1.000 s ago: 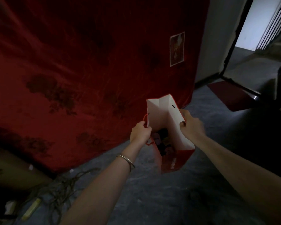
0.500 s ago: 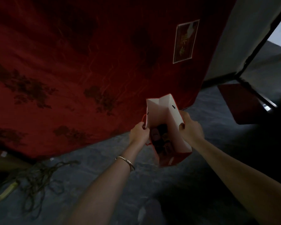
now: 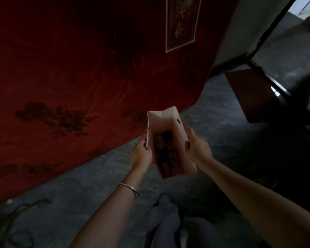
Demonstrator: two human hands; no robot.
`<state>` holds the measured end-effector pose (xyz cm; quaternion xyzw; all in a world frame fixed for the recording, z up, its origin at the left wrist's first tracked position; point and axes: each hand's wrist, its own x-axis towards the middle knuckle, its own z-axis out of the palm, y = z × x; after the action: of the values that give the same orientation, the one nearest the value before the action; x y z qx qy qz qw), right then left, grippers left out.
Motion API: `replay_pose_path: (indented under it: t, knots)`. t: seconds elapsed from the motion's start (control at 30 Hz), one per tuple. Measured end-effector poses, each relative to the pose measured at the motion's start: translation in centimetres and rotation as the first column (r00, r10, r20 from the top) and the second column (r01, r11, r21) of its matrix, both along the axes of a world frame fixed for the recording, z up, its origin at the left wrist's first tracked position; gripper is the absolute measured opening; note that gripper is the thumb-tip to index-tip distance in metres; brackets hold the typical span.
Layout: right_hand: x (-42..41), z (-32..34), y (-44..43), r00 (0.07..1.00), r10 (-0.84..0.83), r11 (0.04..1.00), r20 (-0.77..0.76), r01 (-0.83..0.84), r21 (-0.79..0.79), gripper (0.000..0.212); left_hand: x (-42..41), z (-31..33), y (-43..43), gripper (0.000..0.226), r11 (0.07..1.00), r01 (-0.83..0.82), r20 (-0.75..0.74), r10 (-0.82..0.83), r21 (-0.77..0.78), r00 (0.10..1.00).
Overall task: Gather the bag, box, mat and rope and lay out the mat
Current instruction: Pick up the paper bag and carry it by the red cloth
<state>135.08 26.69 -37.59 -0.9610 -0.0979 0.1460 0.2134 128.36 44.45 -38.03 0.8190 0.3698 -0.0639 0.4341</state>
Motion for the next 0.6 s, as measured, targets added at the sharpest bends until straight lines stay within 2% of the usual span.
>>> replay_pose_path:
  t: [0.13,0.43,0.6]
  knots:
    - [3.9,-6.6,0.7,0.999,0.003,1.0,-0.033,-0.003,-0.009,0.06,3.8,-5.7,0.1,0.035,1.0,0.006,-0.013,-0.006,0.004,1.0]
    - [11.6,-23.0,1.6,0.992,0.073,0.997,-0.105,-0.073,0.0,0.061,10.7,-20.7,-0.3,0.034,0.995,-0.09,-0.06,0.093,0.046,0.994]
    - [14.3,-29.7,1.4,0.987,0.103,0.994,-0.119,-0.1,0.034,0.06,12.8,-27.0,-0.3,0.034,0.993,-0.094,-0.117,0.102,0.073,0.988]
